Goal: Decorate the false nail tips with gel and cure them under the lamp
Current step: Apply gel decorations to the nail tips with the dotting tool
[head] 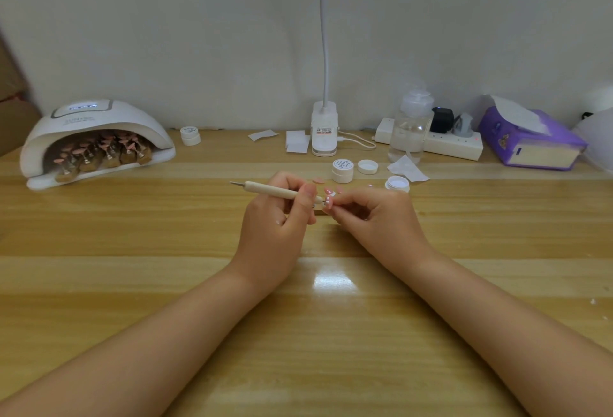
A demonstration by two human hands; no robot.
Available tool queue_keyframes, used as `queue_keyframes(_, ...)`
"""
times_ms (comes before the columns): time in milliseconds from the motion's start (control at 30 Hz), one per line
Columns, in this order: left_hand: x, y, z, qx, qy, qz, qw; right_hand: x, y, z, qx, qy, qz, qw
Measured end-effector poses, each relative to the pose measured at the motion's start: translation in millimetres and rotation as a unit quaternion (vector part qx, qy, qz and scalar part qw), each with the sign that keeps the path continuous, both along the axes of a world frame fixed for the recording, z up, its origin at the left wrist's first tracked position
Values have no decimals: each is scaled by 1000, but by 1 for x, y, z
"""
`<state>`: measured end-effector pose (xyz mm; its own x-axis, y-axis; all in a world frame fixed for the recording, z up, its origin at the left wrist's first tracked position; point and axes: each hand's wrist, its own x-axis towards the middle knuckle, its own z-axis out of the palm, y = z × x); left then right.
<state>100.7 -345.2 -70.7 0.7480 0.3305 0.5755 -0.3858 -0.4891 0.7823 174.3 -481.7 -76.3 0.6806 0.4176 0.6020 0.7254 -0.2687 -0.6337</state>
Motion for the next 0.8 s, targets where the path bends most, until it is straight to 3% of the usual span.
queue_keyframes(800, -4, -1, 8, -23, -41, 7, 999, 2, 0, -1, -4, -6, -3, 1000)
